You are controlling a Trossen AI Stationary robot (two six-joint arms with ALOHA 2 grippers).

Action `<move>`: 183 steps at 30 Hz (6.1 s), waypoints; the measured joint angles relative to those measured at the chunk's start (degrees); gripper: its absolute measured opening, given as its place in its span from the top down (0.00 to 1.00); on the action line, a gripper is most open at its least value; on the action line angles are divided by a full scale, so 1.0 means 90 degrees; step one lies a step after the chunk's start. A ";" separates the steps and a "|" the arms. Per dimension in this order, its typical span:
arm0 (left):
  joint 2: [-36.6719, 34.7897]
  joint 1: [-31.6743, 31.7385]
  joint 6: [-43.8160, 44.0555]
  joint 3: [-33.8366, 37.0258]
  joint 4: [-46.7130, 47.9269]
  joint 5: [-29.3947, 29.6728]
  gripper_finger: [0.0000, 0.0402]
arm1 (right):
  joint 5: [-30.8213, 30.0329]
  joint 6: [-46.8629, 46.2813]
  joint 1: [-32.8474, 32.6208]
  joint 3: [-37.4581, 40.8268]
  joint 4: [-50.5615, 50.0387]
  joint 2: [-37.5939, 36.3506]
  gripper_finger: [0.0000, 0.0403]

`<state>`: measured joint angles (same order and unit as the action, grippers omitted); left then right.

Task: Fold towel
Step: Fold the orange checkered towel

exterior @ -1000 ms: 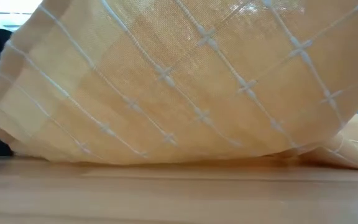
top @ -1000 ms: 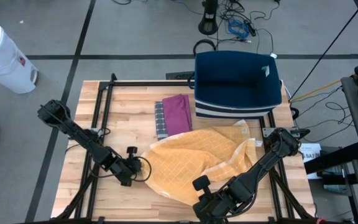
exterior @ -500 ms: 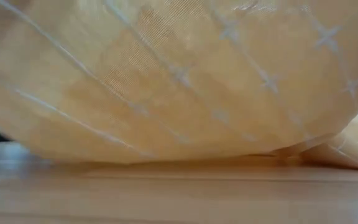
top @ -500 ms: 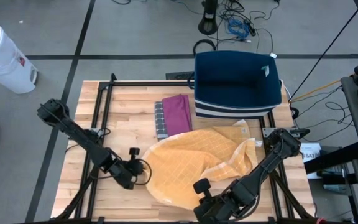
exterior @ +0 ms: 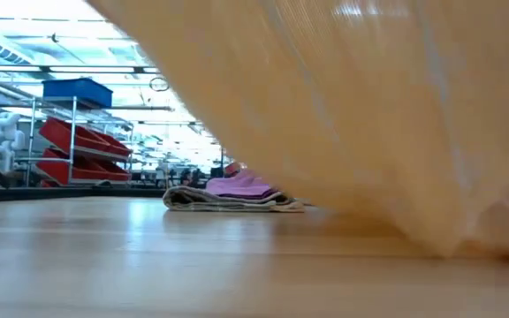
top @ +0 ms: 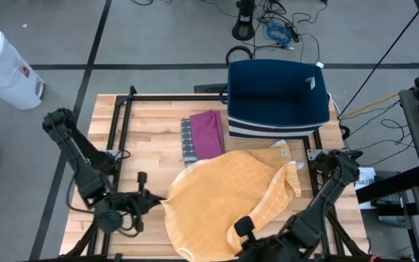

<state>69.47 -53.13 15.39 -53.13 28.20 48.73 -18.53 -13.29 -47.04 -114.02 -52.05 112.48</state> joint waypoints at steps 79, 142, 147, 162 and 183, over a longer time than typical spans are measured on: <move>-0.0007 0.4028 -0.2451 -0.1279 0.1099 0.0447 1.00 | -0.1790 -0.0719 0.0632 0.0000 -0.1211 0.0219 1.00; -0.0097 0.4005 -0.1633 -0.1277 0.3294 0.0103 1.00 | -0.1613 -0.2850 0.0772 0.1643 -0.1719 0.1123 0.48; -0.0097 0.4013 -0.1643 -0.1277 0.3287 -0.0009 1.00 | -0.1931 -0.3127 0.0730 0.2301 -0.1601 0.0642 0.48; -0.0100 0.4013 -0.1622 -0.1277 0.3224 -0.0158 1.00 | -0.1692 -0.3234 0.1187 0.5974 0.0541 -0.2516 0.48; -0.0099 0.4013 -0.1600 -0.1277 0.3192 -0.0226 1.00 | 0.0413 -0.2613 0.2849 0.8070 0.2549 -0.3801 0.48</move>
<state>68.58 -17.02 0.99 -64.62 56.93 46.70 -14.81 -36.80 -21.40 -41.39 -29.11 78.28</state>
